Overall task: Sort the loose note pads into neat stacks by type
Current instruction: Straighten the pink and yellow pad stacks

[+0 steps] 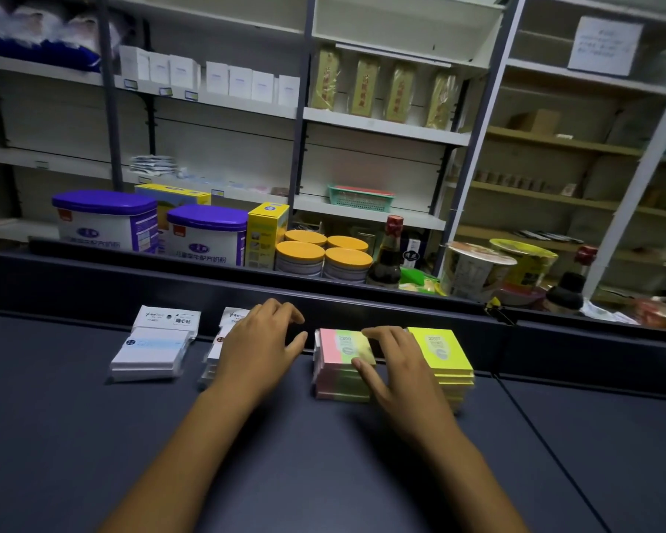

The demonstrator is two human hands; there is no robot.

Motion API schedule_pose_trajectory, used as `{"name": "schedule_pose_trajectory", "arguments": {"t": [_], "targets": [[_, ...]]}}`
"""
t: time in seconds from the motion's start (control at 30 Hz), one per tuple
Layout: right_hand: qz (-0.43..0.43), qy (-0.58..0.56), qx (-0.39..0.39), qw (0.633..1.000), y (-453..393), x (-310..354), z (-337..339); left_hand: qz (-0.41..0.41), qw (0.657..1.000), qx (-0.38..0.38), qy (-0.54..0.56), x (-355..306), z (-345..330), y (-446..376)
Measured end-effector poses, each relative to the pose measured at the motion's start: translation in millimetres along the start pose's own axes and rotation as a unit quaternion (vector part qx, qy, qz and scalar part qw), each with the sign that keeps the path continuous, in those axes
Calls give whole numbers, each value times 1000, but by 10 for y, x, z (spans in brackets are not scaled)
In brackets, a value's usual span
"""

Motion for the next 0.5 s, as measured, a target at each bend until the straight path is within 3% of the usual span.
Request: {"name": "schedule_pose_trajectory", "arguments": {"t": [0.2,0.5], "targets": [[-23,70,15,997,233,-406,511,-32,999,13,16,-366,3,3],[-149,184,193,952,985,-1413,1365,-105,986,126,28,-1679,-412,176]]}}
Point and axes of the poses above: each hand's wrist, its own y-axis away from the middle knuckle, its own z-axis out of the back of the hand, x = y × z, the point moved 2 cm from there along -y, towards the middle knuckle, and after that the axes turned 11 degrees about y, right-handed, at the moved point
